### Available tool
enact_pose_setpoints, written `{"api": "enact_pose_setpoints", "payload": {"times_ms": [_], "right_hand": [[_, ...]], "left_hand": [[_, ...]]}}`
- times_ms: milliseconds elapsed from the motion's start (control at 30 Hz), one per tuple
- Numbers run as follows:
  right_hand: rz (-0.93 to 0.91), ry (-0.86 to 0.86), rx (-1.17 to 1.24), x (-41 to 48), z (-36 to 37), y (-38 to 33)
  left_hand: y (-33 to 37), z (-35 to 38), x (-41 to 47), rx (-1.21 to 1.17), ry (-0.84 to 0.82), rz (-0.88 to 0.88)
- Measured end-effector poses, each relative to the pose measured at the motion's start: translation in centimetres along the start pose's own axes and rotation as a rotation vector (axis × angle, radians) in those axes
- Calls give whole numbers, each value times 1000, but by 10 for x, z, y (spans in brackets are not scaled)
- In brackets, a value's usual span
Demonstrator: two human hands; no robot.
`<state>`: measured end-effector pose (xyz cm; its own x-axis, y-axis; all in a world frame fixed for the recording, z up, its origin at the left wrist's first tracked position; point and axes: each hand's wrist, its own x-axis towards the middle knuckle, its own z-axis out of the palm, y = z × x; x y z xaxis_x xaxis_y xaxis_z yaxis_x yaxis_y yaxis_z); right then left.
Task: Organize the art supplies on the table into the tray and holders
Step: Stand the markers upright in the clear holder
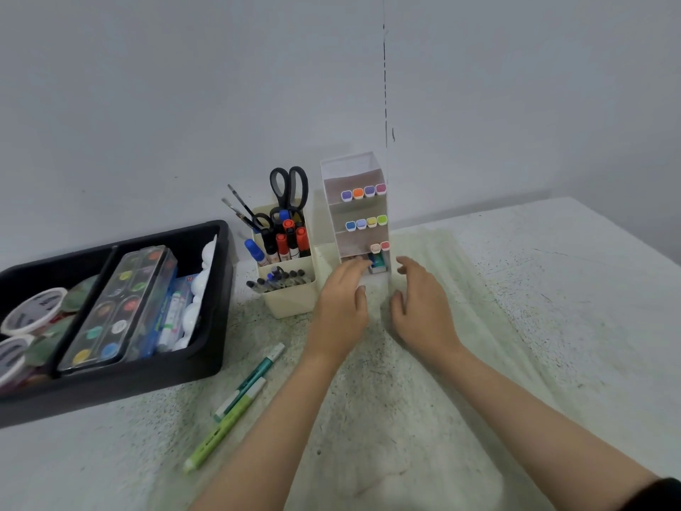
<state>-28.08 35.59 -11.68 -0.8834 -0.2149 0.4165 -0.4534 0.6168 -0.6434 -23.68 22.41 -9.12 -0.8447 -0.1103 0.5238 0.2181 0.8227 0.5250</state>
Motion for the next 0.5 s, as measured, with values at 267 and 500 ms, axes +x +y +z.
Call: {"api": "enact_pose_setpoints", "payload": {"times_ms": [267, 500], "right_hand": [[-358, -159, -100, -42, 38, -27], [-592, -496, -146, -61, 76, -73]], "left_hand": [[-40, -58, -106, 162, 67, -236], [-59, -99, -166, 197, 201, -339]]}}
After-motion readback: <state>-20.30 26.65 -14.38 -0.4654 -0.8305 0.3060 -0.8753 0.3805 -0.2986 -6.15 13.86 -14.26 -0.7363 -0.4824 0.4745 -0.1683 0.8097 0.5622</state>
